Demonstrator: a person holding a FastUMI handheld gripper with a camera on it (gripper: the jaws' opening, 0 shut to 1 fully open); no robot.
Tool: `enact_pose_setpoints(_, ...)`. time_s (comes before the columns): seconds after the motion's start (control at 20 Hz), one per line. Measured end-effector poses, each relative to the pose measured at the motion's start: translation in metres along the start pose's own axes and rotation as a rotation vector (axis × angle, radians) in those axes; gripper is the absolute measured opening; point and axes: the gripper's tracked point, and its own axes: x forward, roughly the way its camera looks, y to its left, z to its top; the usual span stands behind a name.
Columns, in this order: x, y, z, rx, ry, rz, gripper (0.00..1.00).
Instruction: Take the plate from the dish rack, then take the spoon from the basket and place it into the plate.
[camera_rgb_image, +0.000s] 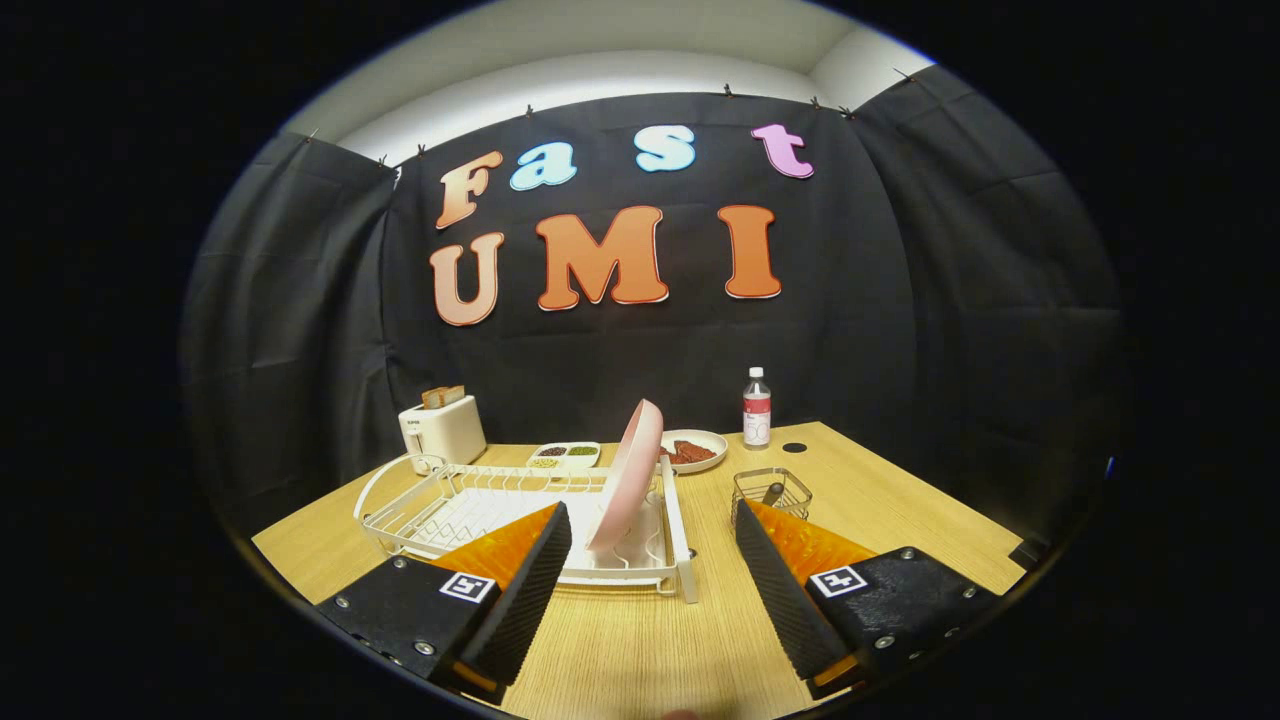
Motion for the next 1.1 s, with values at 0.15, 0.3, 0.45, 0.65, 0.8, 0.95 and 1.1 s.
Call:
enact_pose_setpoints(0.15,0.000,-0.003,0.000,-0.003,-0.003,-0.004,0.98)
enact_pose_setpoints(0.3,0.004,-0.005,0.000,0.009,0.009,-0.007,0.98)
enact_pose_setpoints(0.45,0.016,-0.005,0.005,0.005,0.055,-0.012,0.98)
enact_pose_setpoints(0.65,0.045,0.000,0.028,-0.042,0.094,-0.018,0.98)
enact_pose_setpoints(0.8,0.077,0.002,0.038,-0.084,0.139,-0.041,0.98)
enact_pose_setpoints(0.95,0.114,-0.002,0.043,-0.133,0.185,-0.087,0.99)
enact_pose_setpoints(1.1,0.147,-0.006,0.032,-0.141,0.280,-0.114,0.99)
